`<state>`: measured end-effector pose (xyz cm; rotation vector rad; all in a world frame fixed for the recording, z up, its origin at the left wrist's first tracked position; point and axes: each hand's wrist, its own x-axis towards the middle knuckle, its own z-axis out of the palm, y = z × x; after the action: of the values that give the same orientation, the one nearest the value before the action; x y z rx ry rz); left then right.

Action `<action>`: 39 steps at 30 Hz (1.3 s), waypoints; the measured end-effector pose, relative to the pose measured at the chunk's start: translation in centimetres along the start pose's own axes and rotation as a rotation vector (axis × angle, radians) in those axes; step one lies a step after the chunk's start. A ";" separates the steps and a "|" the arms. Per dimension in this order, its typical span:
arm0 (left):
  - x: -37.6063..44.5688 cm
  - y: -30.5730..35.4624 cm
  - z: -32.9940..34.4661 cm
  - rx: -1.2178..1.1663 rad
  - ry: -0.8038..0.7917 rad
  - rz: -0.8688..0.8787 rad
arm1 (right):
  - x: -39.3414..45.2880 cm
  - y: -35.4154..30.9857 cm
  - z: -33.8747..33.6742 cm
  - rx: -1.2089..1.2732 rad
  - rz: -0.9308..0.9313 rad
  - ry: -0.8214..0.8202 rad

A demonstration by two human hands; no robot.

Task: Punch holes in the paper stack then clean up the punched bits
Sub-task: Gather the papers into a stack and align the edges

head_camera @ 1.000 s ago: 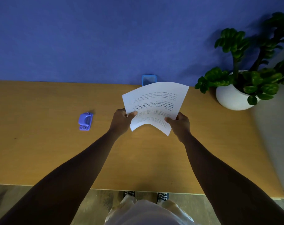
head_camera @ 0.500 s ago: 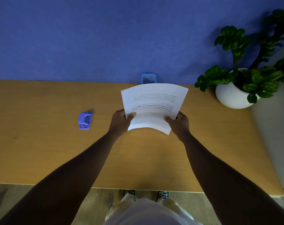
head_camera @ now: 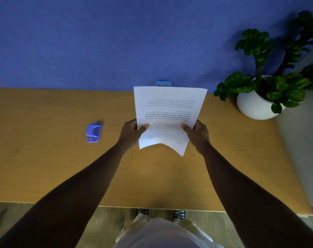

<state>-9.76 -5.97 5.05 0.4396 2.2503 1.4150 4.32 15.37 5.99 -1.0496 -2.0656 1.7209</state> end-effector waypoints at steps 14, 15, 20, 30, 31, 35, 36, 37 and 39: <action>-0.5 -1.7 -1.3 -0.332 0.116 -0.171 | -0.3 0.6 -1.6 0.538 0.183 -0.094; -0.6 -1.7 -1.2 -0.380 0.120 -0.186 | -0.3 0.6 -1.7 0.565 0.193 -0.094; -1.1 -1.1 -0.6 -0.528 0.097 -0.230 | -0.2 0.6 -1.4 0.680 0.232 -0.100; -1.7 0.4 1.8 -0.549 -0.076 -0.209 | -0.4 0.5 -0.2 0.804 0.253 -0.220; -1.6 0.4 1.8 -0.540 -0.075 -0.204 | -0.4 0.5 -0.2 0.797 0.251 -0.225; -1.0 0.2 1.0 -0.504 -0.059 -0.193 | -0.3 0.4 -0.5 0.779 0.253 -0.212; -0.8 0.1 0.7 -0.485 -0.056 -0.187 | -0.2 0.5 -0.7 0.778 0.254 -0.198; -0.7 -0.1 0.3 -0.457 -0.049 -0.181 | -0.1 0.5 -0.9 0.777 0.253 -0.181; -0.4 -0.5 -0.6 -0.401 -0.030 -0.175 | 0.0 0.5 -1.4 0.773 0.246 -0.144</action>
<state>-9.76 -6.85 4.89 0.1274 1.8631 1.6960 5.37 16.47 5.86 -0.9463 -1.1438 2.4644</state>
